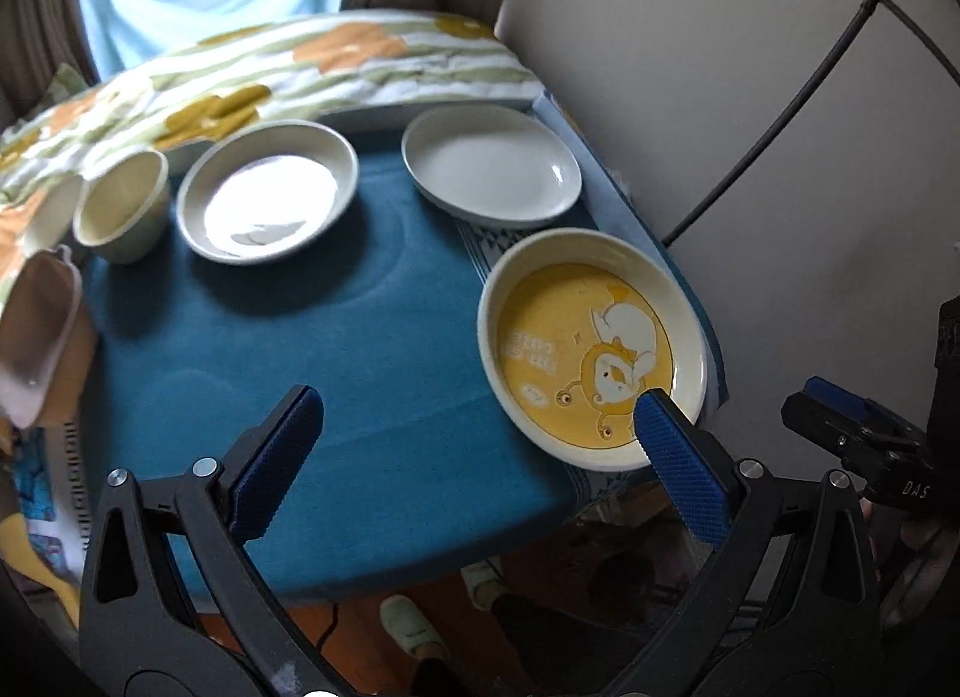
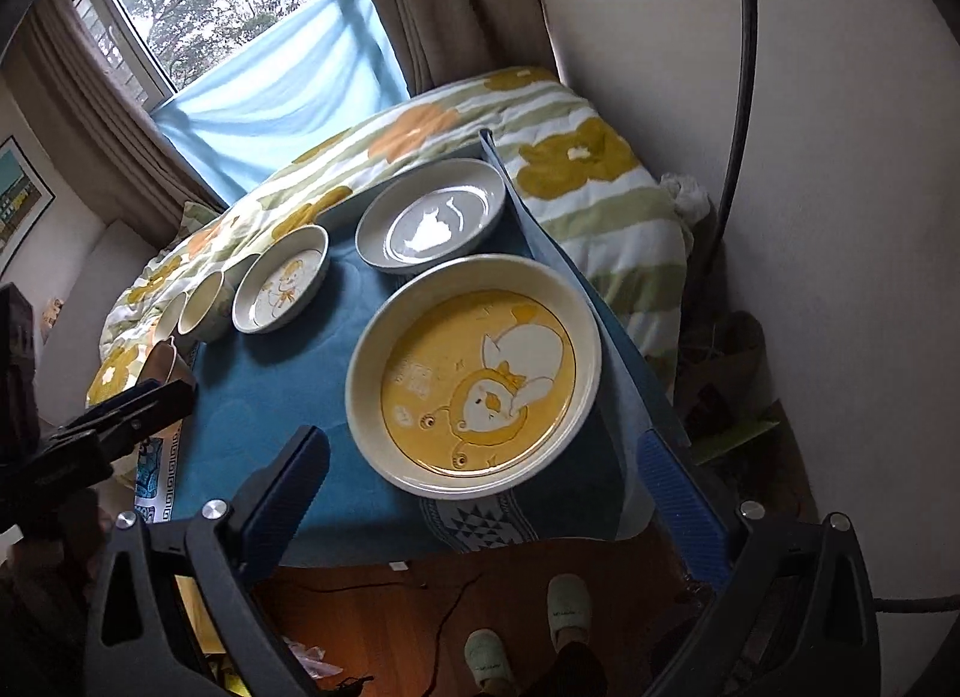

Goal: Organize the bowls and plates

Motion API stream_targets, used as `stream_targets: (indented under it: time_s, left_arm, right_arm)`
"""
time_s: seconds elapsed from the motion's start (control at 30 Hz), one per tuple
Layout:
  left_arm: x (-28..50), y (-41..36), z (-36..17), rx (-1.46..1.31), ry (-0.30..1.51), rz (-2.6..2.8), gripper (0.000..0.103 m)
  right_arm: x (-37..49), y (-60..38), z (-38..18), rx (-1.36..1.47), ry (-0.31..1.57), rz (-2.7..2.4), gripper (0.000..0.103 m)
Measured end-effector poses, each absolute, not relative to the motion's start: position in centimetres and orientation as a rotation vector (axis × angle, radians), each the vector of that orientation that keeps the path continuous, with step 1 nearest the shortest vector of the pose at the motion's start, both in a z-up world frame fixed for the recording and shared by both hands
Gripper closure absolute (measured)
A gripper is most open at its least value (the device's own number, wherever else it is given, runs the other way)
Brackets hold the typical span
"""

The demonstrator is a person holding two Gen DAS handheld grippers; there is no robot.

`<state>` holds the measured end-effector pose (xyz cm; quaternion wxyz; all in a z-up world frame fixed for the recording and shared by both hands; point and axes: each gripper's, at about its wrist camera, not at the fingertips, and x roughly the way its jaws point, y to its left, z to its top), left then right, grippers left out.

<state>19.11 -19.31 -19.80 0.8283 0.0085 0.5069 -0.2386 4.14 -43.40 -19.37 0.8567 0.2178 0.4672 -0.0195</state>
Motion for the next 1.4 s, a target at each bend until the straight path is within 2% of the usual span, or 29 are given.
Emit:
stream_targets:
  time_s: [0.07, 0.17, 0.23, 0.37, 0.43, 0.47, 0.6, 0.7, 0.83, 0.93, 1.4]
  left_arm:
    - [20.3, -20.9, -22.3, 0.013, 1.145, -0.519, 0.002]
    - [22.2, -22.9, -25.8, 0.012, 1.233, -0.533, 0.009]
    - [22.9, -23.6, -27.5, 0.001, 1.275, -0.552, 0.026]
    - [24.2, -24.2, -30.1, -0.032, 1.332, -0.563, 0.041]
    - [24.7, -24.4, -30.5, -0.036, 1.355, -0.57, 0.055]
    - [24.9, -24.4, -30.8, -0.037, 1.362, -0.574, 0.058]
    - [25.4, -24.7, -31.6, -0.037, 1.385, -0.589, 0.077]
    - [25.7, -24.5, -31.7, -0.036, 1.395, -0.61, 0.085]
    - [26.3, -24.5, -32.3, -0.054, 1.401, -0.636, 0.086]
    - [26.8, -24.4, -32.6, -0.051, 1.41, -0.635, 0.09]
    - [25.5, -25.9, -30.4, 0.019, 1.348, -0.603, 0.09]
  right_arm:
    - [5.1, -44.9, -21.7, 0.508, 1.029, -0.007, 0.02]
    - [7.0, -46.3, -25.0, 0.559, 1.083, 0.038, 0.035]
    - [7.9, -47.1, -26.6, 0.585, 1.104, 0.071, 0.043]
    - [9.3, -48.0, -28.4, 0.601, 1.128, 0.094, 0.056]
    - [9.7, -48.3, -28.7, 0.605, 1.125, 0.1, 0.062]
    - [9.8, -48.4, -28.8, 0.606, 1.127, 0.099, 0.069]
    - [10.5, -49.1, -29.3, 0.621, 1.131, 0.096, 0.079]
    - [11.2, -49.4, -29.6, 0.621, 1.139, 0.104, 0.087]
    - [11.9, -49.9, -30.0, 0.612, 1.15, 0.122, 0.091]
    - [12.0, -50.0, -30.1, 0.615, 1.152, 0.132, 0.092]
    - [12.8, -48.8, -28.8, 0.433, 1.175, 0.118, 0.091]
